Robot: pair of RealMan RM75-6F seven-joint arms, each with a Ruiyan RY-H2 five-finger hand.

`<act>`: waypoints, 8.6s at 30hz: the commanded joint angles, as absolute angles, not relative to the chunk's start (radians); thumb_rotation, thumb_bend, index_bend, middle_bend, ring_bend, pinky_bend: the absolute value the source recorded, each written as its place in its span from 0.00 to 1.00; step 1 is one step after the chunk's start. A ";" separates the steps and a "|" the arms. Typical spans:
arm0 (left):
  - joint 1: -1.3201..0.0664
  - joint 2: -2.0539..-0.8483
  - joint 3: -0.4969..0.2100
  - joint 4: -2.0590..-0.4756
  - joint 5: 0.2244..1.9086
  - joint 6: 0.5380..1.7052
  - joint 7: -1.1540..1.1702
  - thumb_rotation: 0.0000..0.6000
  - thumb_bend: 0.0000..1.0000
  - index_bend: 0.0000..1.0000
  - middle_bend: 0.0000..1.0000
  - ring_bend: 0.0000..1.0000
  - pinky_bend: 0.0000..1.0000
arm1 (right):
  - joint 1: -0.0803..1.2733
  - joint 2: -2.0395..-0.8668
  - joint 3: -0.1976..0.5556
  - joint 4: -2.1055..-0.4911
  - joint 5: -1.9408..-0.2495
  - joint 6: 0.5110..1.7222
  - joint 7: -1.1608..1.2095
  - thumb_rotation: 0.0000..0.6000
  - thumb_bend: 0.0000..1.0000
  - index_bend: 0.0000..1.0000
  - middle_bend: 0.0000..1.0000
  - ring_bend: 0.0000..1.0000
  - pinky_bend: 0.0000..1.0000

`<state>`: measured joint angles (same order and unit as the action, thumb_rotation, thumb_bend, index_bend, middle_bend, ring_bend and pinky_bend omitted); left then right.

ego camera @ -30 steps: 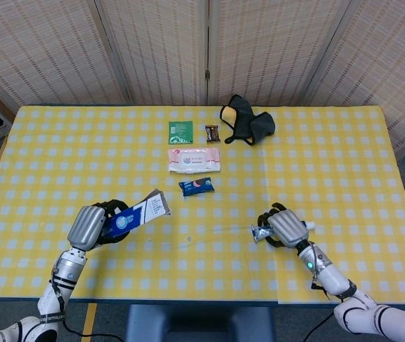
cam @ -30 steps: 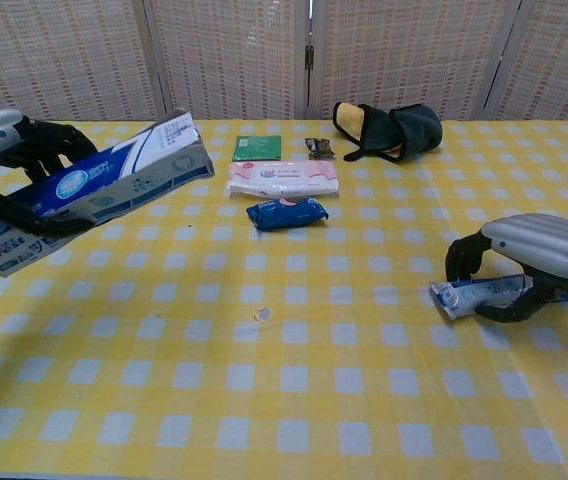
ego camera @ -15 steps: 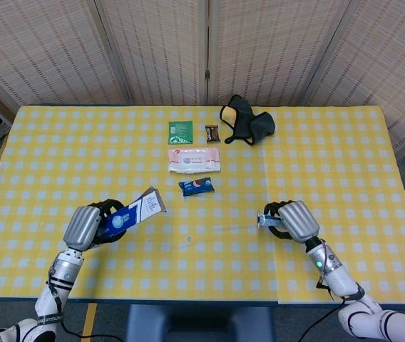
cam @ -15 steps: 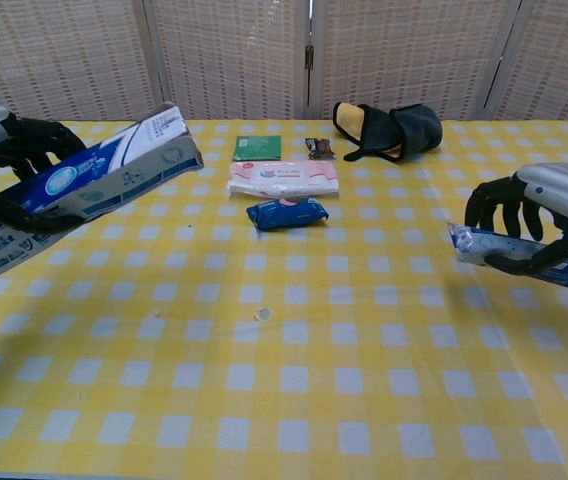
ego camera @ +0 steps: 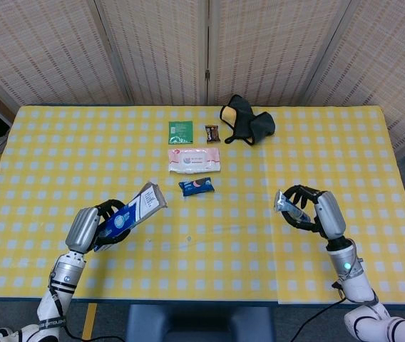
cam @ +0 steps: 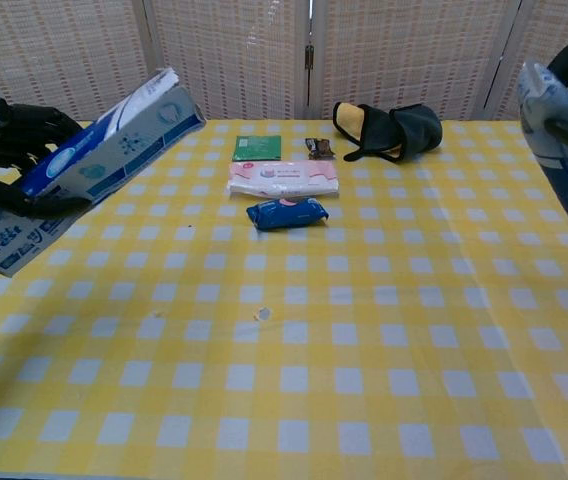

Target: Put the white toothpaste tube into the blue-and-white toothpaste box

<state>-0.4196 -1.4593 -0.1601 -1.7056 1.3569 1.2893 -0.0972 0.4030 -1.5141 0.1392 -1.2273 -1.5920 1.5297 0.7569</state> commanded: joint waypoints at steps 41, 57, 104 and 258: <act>-0.515 -1.709 -0.214 -1.770 1.365 1.208 -0.130 1.00 0.29 0.53 0.66 0.53 0.56 | 0.521 -1.596 0.444 -1.628 -1.397 1.482 1.351 1.00 0.36 0.76 0.66 0.58 0.66; -0.557 -1.737 -0.231 -1.730 1.321 1.167 -0.095 1.00 0.29 0.53 0.66 0.53 0.56 | 0.579 -1.671 0.469 -1.591 -1.393 1.423 1.369 1.00 0.36 0.76 0.66 0.57 0.66; -0.566 -1.783 -0.320 -1.752 1.294 1.279 -0.134 1.00 0.29 0.54 0.66 0.53 0.56 | 0.661 -1.815 0.450 -1.436 -1.394 1.344 1.380 1.00 0.36 0.76 0.66 0.57 0.66; -0.478 -1.789 0.153 -0.705 1.755 1.412 -0.907 1.00 0.13 0.17 0.15 0.00 0.00 | 0.140 -1.024 0.027 -1.575 -1.473 1.396 0.341 1.00 0.29 0.00 0.00 0.00 0.00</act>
